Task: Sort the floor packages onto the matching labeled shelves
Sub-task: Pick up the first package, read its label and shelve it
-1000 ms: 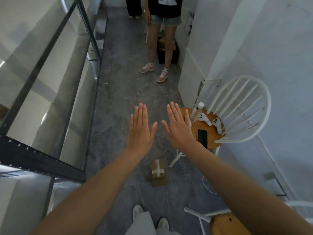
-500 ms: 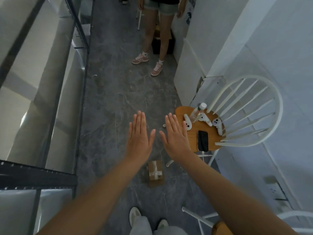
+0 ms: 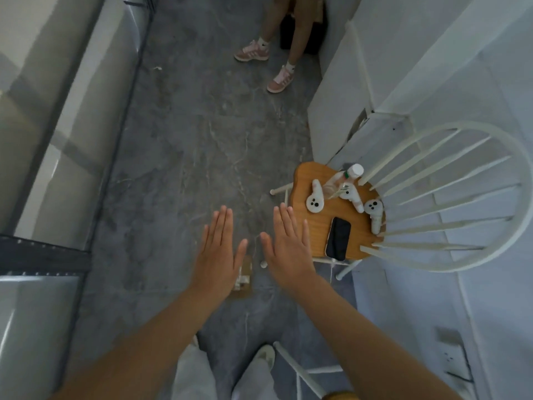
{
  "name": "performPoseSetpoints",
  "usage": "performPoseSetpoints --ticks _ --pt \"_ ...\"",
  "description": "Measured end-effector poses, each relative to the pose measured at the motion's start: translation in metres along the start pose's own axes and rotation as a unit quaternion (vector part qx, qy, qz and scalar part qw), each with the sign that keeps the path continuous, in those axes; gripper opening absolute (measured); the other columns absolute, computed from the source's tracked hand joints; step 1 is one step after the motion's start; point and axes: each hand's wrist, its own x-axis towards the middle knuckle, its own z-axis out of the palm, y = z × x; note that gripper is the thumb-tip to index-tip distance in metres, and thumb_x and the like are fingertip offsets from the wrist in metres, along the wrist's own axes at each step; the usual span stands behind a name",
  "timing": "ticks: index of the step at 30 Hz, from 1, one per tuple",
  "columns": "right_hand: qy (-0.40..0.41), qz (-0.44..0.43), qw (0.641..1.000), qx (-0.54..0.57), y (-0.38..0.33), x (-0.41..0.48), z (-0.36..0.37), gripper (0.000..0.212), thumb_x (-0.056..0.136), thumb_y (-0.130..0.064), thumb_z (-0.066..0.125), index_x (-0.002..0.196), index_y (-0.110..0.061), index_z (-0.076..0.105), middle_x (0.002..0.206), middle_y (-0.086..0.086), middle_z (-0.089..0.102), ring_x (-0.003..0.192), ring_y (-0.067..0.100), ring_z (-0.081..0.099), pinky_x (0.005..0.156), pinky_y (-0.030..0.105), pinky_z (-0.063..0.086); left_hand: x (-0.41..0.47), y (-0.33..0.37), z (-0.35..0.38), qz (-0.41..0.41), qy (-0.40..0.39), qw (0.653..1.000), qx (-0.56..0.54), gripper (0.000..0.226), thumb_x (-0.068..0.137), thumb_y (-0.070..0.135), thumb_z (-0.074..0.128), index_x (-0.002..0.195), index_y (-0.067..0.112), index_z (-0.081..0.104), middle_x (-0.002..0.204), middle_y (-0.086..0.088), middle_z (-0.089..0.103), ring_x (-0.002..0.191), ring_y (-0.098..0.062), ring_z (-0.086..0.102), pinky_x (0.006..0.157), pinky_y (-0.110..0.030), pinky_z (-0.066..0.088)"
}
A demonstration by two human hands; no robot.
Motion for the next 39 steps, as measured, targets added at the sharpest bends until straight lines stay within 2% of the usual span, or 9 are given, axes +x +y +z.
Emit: performPoseSetpoints --ticks 4,8,12,17,25,30,33,36,39 --pt "-0.044 0.016 0.999 0.017 0.025 0.01 0.047 0.064 0.107 -0.042 0.016 0.159 -0.012 -0.005 0.168 0.001 -0.012 0.153 0.013 -0.018 0.123 0.039 -0.014 -0.009 -0.021 0.038 -0.041 -0.013 0.999 -0.022 0.079 0.097 0.056 0.009 0.16 0.009 0.002 0.169 -0.004 -0.002 0.154 -0.012 -0.01 0.127 -0.038 0.0" --pt "-0.088 0.05 0.994 0.04 0.046 0.018 0.102 0.064 0.107 -0.043 0.018 0.16 -0.014 -0.004 0.168 0.001 -0.011 0.153 0.013 -0.015 0.125 0.041 -0.011 -0.027 -0.048 0.074 -0.048 -0.051 0.997 -0.029 0.08 0.096 0.059 0.008 0.161 0.012 0.003 0.168 0.001 -0.003 0.153 -0.008 -0.011 0.125 -0.03 -0.004" --pt "-0.114 0.079 0.988 0.066 0.066 0.034 0.163 0.063 0.107 -0.041 0.019 0.16 -0.014 -0.003 0.168 0.0 -0.01 0.154 0.013 -0.014 0.124 0.04 -0.011 -0.025 -0.085 0.119 -0.082 -0.076 0.993 -0.038 0.072 0.103 0.056 0.017 0.161 0.014 0.004 0.169 0.002 -0.001 0.153 -0.006 -0.01 0.125 -0.029 -0.004" --pt "-0.15 0.135 0.973 0.111 0.092 0.057 0.241 0.062 0.108 -0.04 0.021 0.16 -0.013 0.002 0.169 0.001 -0.005 0.154 0.014 -0.01 0.125 0.039 -0.009 -0.02 -0.133 0.179 -0.124 -0.107 0.986 -0.042 0.077 0.095 0.055 0.013 0.161 0.016 0.008 0.169 0.003 0.003 0.149 -0.001 -0.008 0.122 -0.024 -0.005" --pt "-0.154 0.189 0.952 0.184 0.123 0.113 0.347 0.061 0.108 -0.037 0.029 0.16 -0.013 0.009 0.169 0.001 0.003 0.155 0.016 0.0 0.124 0.032 0.0 0.004 -0.208 0.279 -0.208 -0.142 0.965 -0.073 0.062 0.105 0.041 0.025 0.16 0.013 0.016 0.169 -0.002 0.012 0.156 -0.013 0.005 0.125 -0.029 0.002" --pt "-0.146 0.236 0.915 0.294 0.126 0.144 0.403 0.06 0.108 -0.033 0.033 0.16 -0.012 0.011 0.169 0.001 0.003 0.155 0.019 0.01 0.121 0.027 0.009 0.018 -0.236 0.343 -0.259 -0.133 0.95 -0.115 0.061 0.105 0.042 0.027 0.158 0.01 0.023 0.167 -0.009 0.022 0.154 -0.021 0.016 0.125 -0.034 0.012" --pt "-0.135 0.265 0.888 0.349 0.124 0.151 0.433 0.061 0.108 -0.033 0.033 0.161 -0.018 0.006 0.169 -0.002 0.005 0.153 0.023 0.018 0.121 0.032 0.018 0.018 -0.241 0.376 -0.255 -0.135 0.945 -0.152 0.063 0.104 0.047 0.025 0.158 0.013 0.025 0.165 -0.006 0.025 0.154 -0.021 0.019 0.124 -0.033 0.013" --pt "-0.128 0.312 0.863 0.377 0.128 0.156 0.46 0.06 0.108 -0.034 0.032 0.161 -0.022 0.007 0.168 0.0 0.009 0.152 0.025 0.022 0.121 0.037 0.02 0.02 -0.248 0.399 -0.325 -0.1 0.913 -0.227 0.072 0.1 0.06 0.021 0.156 0.017 0.031 0.161 -0.006 0.035 0.15 -0.025 0.03 0.124 -0.044 0.022" --pt "-0.13 0.346 0.836 0.405 0.136 0.159 0.486 0.052 0.109 -0.025 0.027 0.159 -0.019 0.017 0.166 0.003 0.017 0.15 0.024 0.025 0.12 0.036 0.022 0.027 -0.255 0.414 -0.431 -0.055 0.846 -0.309 0.053 0.109 0.036 0.022 0.157 0.015 0.031 0.161 -0.006 0.034 0.149 -0.022 0.031 0.123 -0.035 0.02"
